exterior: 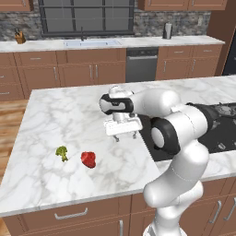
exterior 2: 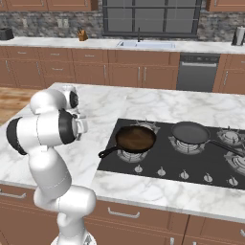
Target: Place both pans onto different burners. Then place the broccoli and the steak on different pans.
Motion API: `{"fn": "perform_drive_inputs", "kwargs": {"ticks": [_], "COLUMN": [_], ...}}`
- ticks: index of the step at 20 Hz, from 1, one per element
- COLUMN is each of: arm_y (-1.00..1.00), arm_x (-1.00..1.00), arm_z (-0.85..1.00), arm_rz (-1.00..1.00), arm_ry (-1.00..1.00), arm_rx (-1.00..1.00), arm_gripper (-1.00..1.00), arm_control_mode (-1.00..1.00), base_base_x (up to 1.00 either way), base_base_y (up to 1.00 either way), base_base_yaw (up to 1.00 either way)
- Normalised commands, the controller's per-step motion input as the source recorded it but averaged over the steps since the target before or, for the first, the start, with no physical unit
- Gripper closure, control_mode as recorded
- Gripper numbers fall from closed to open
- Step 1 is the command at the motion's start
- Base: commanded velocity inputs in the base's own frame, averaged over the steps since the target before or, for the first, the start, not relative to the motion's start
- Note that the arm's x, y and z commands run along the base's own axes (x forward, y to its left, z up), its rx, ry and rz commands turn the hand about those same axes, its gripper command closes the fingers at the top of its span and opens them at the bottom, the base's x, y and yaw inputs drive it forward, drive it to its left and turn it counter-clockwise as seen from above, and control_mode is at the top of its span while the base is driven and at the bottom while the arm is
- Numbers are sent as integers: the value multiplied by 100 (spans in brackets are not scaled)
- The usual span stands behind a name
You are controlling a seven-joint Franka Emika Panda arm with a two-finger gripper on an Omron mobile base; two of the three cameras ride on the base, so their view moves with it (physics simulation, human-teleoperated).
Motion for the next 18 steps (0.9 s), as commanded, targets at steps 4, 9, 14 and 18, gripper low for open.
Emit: {"fn": "perform_drive_inputs", "kwargs": {"ticks": [4, 9, 14, 18], "arm_y": [34, 42, 47, 47], "arm_x": [-11, -4, -10, -12], "arm_z": [0, 0, 0, -1], "arm_rz": [1, 1, 1, 0], "arm_ry": [1, 7, 11, 5], "arm_rx": [6, 3, 3, 3], "arm_gripper": [-100, -100, -100, -100], "arm_control_mode": [-100, -100, -100, -100], "base_base_x": [0, 0, 0, 0], "base_base_y": [0, 0, 0, 0], "base_base_yaw": [0, 0, 0, 0]}}
